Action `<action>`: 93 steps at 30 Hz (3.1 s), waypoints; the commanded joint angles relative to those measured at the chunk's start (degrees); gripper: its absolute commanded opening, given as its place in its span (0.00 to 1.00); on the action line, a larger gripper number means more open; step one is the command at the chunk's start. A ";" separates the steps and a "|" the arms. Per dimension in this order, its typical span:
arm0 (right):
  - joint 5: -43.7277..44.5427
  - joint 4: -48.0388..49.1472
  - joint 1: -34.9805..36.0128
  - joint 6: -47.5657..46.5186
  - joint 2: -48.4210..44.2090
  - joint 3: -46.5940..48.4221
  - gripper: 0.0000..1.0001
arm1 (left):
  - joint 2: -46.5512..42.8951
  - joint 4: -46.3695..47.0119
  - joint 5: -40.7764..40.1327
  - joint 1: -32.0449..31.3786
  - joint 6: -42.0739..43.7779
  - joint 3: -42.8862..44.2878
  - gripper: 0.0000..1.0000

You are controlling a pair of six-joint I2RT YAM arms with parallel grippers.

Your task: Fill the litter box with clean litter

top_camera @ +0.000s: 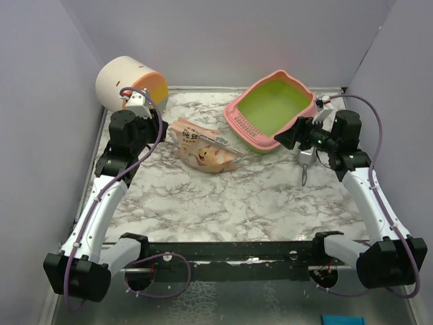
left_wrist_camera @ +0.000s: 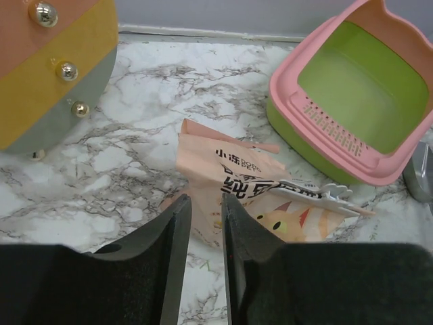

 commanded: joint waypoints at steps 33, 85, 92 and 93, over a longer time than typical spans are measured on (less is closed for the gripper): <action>6.86 -4.97 27.41 -30.96 28.36 27.36 0.63 | 19.16 9.08 31.39 -1.37 50.03 -1.83 0.51; 4.58 -2.51 31.58 -32.03 35.58 25.72 0.58 | 23.70 4.64 37.29 -2.44 60.72 1.82 0.00; 9.07 -1.45 32.50 -30.33 37.51 26.09 0.11 | 23.25 5.08 37.63 -2.44 60.13 1.50 0.00; 10.00 -1.75 32.51 -29.95 37.73 26.40 0.03 | 23.10 5.08 37.55 -2.44 60.11 1.34 0.00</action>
